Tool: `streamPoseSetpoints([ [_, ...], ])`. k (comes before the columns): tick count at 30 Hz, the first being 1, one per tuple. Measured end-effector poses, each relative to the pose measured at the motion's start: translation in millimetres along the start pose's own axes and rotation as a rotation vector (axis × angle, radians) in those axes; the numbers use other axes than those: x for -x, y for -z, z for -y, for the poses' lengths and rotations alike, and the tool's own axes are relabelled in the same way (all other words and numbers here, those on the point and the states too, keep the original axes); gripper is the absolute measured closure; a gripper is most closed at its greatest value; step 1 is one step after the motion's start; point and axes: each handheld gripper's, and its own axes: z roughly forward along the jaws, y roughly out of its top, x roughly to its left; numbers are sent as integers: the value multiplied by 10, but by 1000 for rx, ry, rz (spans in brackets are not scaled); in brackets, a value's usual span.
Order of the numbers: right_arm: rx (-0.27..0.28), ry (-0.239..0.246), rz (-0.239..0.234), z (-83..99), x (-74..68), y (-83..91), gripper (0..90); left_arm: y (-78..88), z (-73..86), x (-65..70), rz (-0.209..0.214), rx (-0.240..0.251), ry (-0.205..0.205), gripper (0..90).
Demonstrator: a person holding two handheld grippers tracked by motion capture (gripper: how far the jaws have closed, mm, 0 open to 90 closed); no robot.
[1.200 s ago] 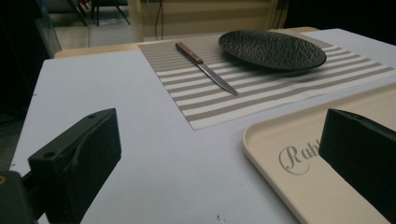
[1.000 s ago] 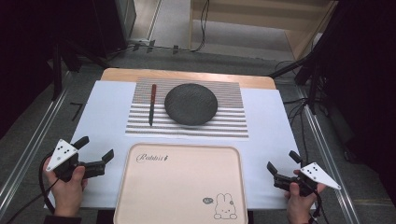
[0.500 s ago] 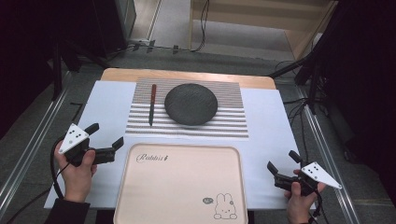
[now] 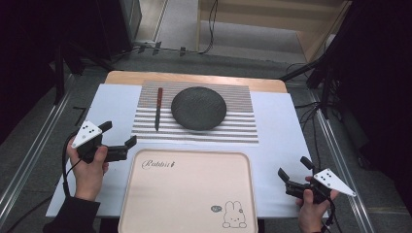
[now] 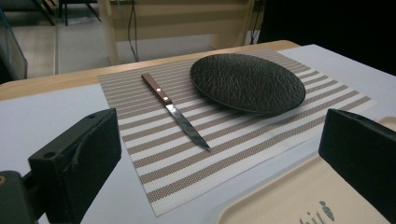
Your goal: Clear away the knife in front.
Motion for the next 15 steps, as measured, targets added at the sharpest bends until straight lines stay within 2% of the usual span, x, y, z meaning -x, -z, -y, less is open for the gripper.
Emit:
streamPoseSetpoints([
  [15,0,1,0,0,0,2,5,-233,-200,9,14,-22,-35,0],
])
